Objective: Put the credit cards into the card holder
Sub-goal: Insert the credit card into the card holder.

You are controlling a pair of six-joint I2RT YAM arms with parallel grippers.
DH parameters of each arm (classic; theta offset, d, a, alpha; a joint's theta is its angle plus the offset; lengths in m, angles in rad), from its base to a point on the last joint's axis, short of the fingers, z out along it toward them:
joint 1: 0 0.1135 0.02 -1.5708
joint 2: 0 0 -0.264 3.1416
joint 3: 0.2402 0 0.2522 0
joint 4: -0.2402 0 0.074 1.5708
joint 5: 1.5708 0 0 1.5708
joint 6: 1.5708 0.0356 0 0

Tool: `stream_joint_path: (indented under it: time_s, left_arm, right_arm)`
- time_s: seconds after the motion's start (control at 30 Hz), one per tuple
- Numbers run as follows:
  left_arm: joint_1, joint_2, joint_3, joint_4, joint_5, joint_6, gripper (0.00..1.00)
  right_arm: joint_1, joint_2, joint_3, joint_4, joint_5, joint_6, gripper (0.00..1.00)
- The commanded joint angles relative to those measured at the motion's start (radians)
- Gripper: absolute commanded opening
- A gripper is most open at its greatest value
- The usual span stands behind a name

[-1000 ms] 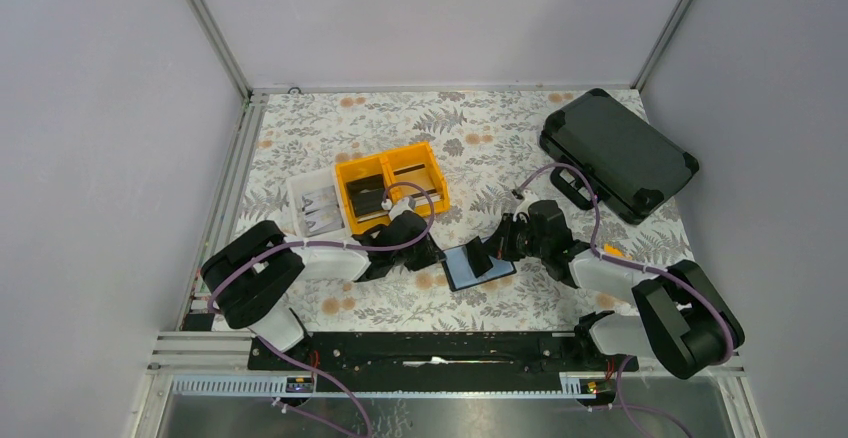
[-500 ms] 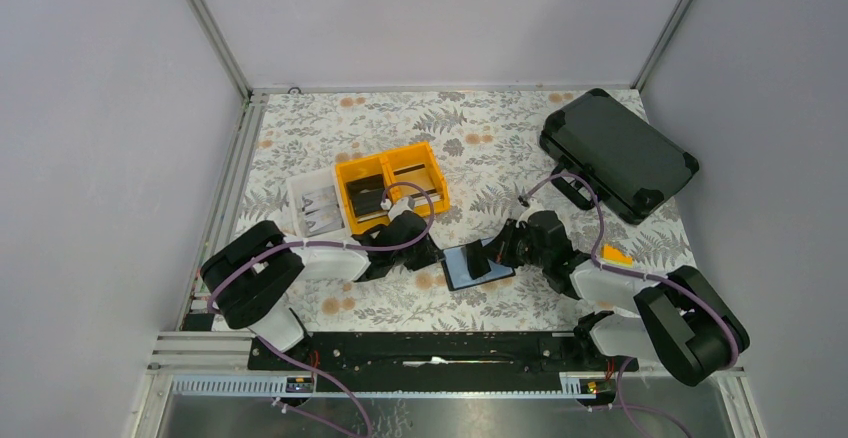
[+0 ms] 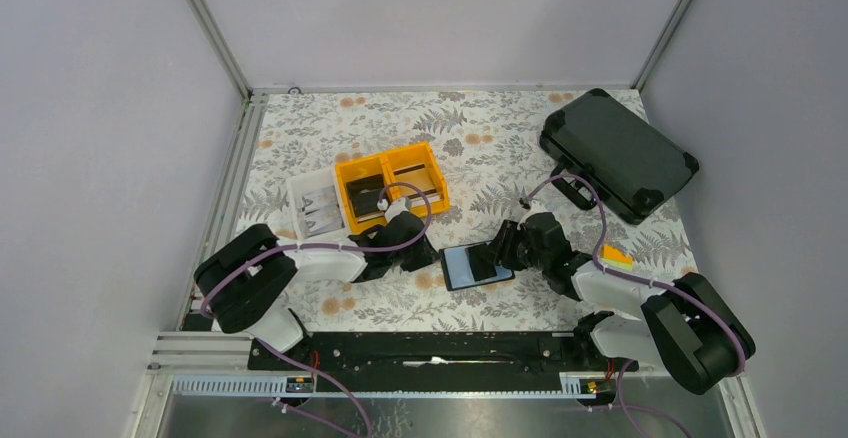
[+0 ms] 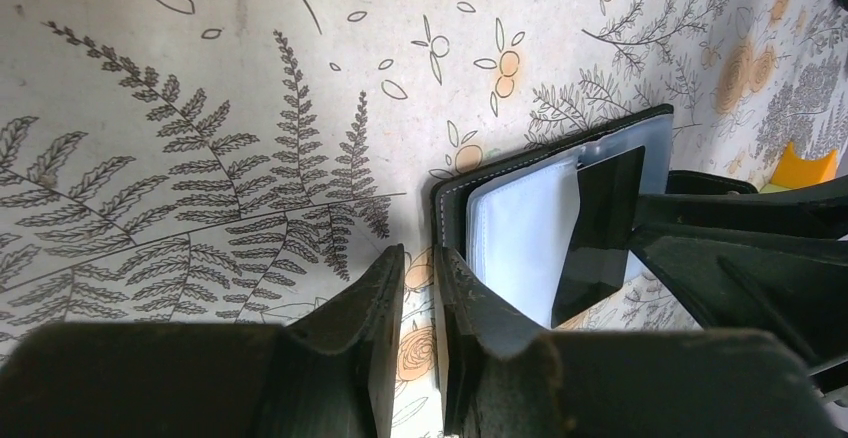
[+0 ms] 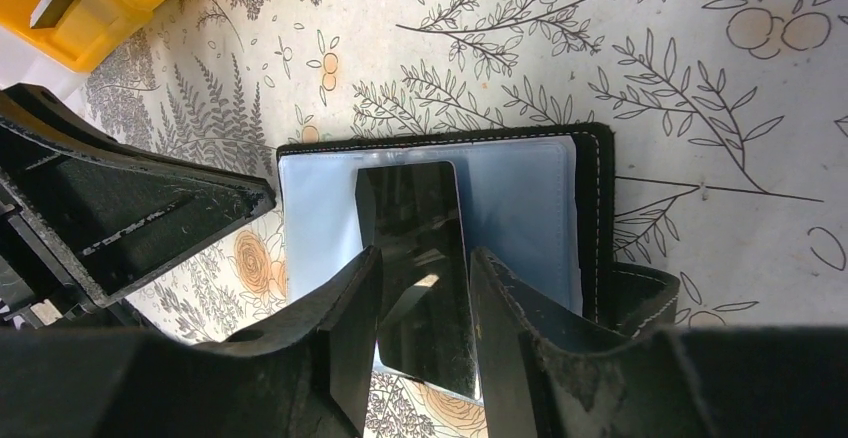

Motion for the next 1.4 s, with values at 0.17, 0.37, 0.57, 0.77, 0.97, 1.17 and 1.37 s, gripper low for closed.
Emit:
stream_joint_path:
  time_s: [0.17,0.37,0.57,0.77,0.97,1.17,1.37]
  left_arm:
    - [0.002,-0.041,-0.016,-0.072,-0.006,0.024,0.23]
    - [-0.004,-0.019,-0.026,-0.01,0.043,0.002,0.23]
    - [-0.016,0.004,-0.026,0.014,0.059,-0.005,0.21]
    - [-0.017,-0.009,-0.027,0.005,0.045,-0.002,0.21]
    - [-0.015,-0.026,-0.025,-0.01,0.037,0.003,0.21]
    - [-0.016,-0.053,-0.023,-0.013,0.044,0.006,0.21]
    - [-0.016,-0.081,-0.014,-0.026,0.065,0.013,0.38]
  right_arm:
    - [0.017,0.017,0.004,-0.072,0.053,-0.018,0.38]
    - [0.054,0.035,-0.01,-0.031,0.057,0.021,0.31]
    - [0.094,0.055,-0.011,-0.008,0.079,0.054,0.29]
    - [0.11,0.028,-0.023,-0.031,0.134,0.083,0.28]
    - [0.11,-0.024,-0.07,-0.034,0.174,0.124,0.22]
    - [0.11,-0.052,-0.09,-0.016,0.207,0.139,0.03]
    - [0.11,-0.044,-0.1,0.025,0.184,0.156,0.0]
